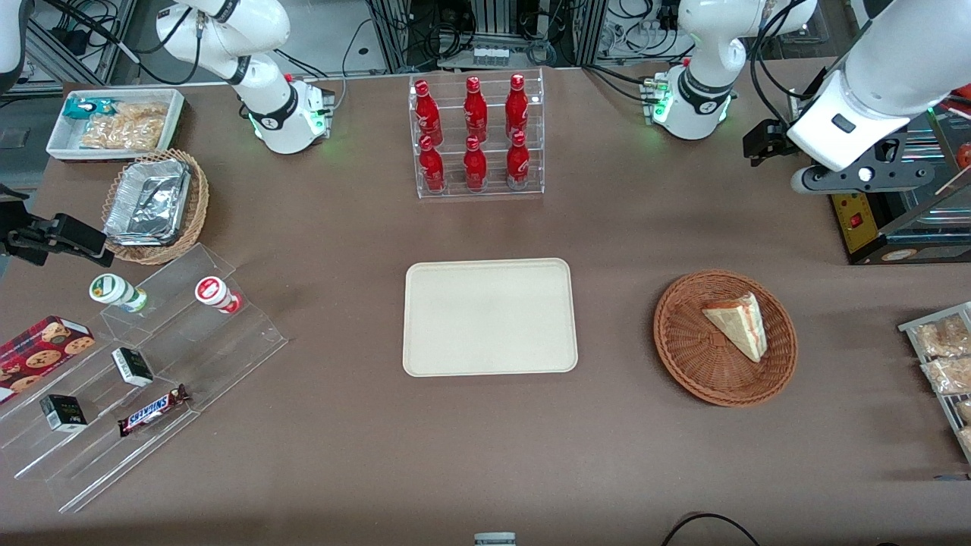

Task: Place sandwich from basket to tray
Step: 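Move the left gripper down toward the wrapped sandwich in the wicker basket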

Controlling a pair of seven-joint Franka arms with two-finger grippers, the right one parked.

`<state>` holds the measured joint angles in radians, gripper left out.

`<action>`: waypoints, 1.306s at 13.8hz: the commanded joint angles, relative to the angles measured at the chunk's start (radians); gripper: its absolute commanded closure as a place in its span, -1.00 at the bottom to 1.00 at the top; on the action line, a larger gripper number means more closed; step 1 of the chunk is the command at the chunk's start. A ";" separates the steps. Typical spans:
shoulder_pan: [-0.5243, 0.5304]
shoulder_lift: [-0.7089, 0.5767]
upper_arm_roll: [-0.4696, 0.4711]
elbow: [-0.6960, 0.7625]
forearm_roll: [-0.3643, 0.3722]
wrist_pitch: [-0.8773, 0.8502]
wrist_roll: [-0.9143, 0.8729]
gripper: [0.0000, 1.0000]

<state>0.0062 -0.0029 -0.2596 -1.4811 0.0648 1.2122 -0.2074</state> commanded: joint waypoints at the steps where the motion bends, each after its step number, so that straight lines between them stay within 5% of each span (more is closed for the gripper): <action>1: 0.003 -0.002 0.002 0.001 -0.010 -0.008 -0.014 -1.00; 6: 0.006 0.027 0.003 0.001 -0.004 -0.003 -0.006 -1.00; 10: 0.116 0.202 0.007 -0.013 0.004 0.029 -0.012 -1.00; 15: 0.133 0.247 0.065 -0.324 0.007 0.457 -0.096 -1.00; 18: 0.133 0.323 0.077 -0.383 0.007 0.614 -0.208 -1.00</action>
<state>0.1422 0.3083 -0.1904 -1.8293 0.0695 1.7655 -0.3425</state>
